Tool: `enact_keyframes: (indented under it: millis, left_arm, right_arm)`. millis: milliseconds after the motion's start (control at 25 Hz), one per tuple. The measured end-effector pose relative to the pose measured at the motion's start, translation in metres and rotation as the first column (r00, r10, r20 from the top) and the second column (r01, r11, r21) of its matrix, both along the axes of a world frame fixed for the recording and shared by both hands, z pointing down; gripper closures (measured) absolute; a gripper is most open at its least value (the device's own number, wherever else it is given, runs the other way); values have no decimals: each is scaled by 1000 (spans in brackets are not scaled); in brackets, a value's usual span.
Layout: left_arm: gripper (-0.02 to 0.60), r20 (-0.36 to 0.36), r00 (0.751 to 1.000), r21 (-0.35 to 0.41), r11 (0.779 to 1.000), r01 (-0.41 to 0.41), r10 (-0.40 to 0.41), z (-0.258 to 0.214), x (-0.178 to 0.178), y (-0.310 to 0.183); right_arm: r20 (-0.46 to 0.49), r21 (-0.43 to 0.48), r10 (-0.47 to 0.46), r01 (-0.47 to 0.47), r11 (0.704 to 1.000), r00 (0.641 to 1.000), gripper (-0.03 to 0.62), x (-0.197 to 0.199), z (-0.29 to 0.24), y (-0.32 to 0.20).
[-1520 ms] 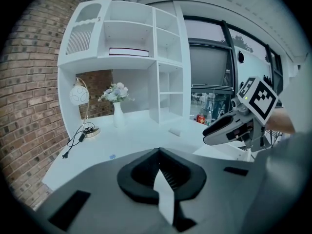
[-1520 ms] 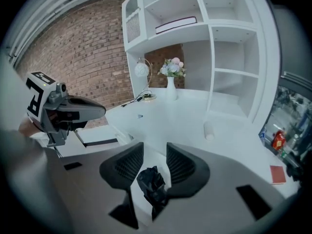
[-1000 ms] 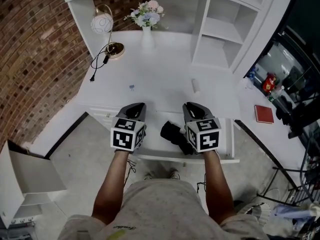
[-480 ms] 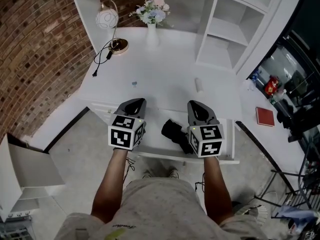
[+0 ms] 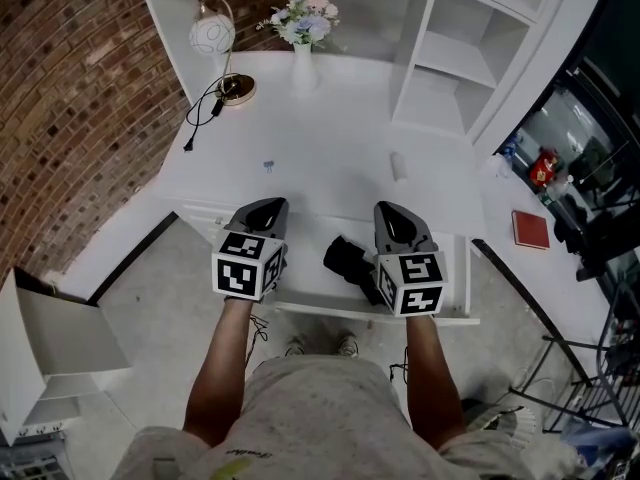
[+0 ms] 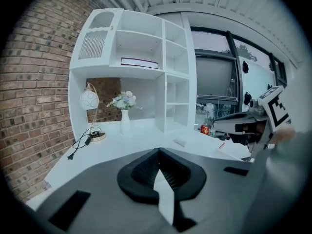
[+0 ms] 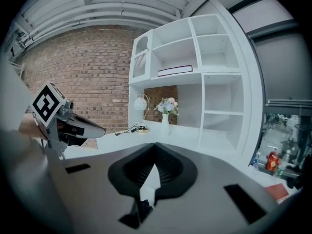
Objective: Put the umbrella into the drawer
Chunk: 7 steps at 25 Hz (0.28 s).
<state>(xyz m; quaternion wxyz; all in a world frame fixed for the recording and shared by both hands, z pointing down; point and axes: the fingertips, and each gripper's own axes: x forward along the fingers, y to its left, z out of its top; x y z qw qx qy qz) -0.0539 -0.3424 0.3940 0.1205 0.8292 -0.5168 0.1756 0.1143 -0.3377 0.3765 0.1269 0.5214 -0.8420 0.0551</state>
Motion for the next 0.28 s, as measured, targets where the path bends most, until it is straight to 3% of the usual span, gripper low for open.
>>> enact_keyframes:
  millis: [280]
  left_arm:
    - [584, -2, 1000, -7, 1000, 1, -1, 4, -3, 0]
  right_arm:
    - [-1, 1, -5, 5, 1000, 1000, 591, -5, 1, 0]
